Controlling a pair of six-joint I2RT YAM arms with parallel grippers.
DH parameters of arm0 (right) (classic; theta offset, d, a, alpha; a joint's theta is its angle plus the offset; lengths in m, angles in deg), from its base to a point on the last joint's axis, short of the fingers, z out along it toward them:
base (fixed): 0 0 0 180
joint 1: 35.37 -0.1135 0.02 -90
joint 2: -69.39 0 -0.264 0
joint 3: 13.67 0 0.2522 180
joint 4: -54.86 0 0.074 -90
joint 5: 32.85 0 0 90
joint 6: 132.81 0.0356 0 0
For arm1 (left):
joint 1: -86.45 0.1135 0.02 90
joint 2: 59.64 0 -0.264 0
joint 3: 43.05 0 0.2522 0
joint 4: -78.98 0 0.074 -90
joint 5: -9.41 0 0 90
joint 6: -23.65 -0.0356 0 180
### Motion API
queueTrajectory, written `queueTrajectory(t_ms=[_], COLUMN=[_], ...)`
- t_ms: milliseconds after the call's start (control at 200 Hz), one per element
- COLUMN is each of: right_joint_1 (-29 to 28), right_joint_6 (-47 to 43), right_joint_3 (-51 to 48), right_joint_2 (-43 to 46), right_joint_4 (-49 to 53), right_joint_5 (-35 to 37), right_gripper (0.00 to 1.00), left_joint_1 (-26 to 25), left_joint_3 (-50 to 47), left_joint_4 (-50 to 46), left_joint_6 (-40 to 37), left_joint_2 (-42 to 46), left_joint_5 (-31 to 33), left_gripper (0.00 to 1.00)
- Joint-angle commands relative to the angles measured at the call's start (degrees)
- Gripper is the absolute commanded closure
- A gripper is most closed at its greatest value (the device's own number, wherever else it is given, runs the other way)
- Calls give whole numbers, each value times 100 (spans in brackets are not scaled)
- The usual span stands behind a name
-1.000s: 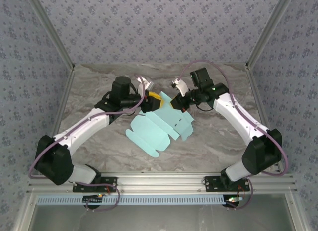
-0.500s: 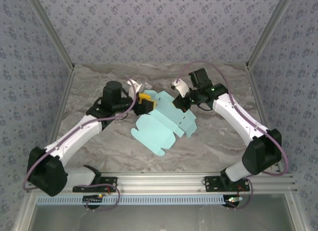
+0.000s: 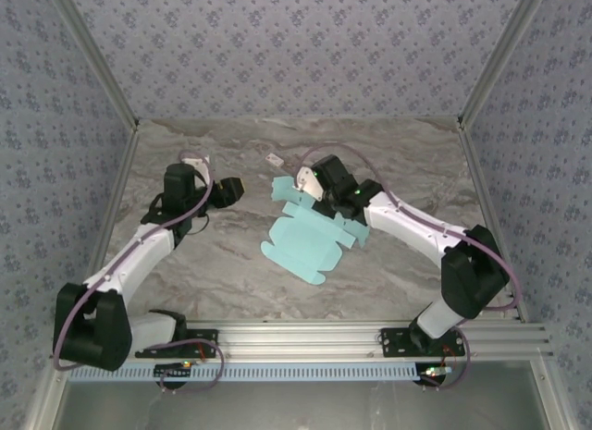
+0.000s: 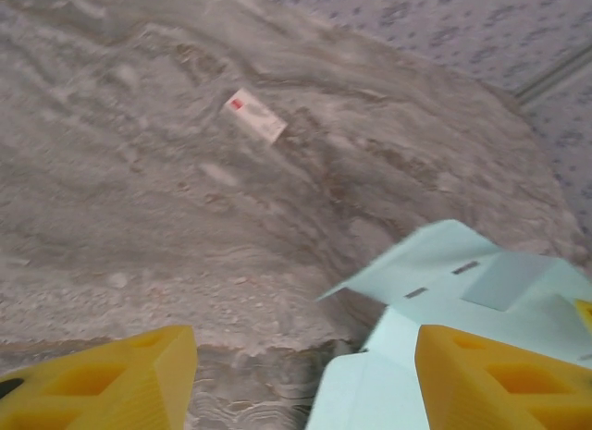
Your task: Fold the paper box
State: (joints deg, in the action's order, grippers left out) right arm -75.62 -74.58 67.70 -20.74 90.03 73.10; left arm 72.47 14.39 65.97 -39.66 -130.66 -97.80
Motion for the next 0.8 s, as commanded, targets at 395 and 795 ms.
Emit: queueTrajectory(t_ms=[395, 795], right_joint_1=[-352, -378], right_joint_6=[-1921, -2664], right_joint_3=[-1304, -2024], right_joint_2=[-343, -240], right_joint_4=[-2762, -4042], right_joint_5=[1503, 1401], right_gripper=[100, 100], left_joint_1=[-188, -535], left_joint_3=[1326, 2289], left_joint_4=[-64, -375], left_joint_6=[-311, -1111], left_joint_2=[-2436, -3749], left_joint_5=[53, -59], left_gripper=[41, 47])
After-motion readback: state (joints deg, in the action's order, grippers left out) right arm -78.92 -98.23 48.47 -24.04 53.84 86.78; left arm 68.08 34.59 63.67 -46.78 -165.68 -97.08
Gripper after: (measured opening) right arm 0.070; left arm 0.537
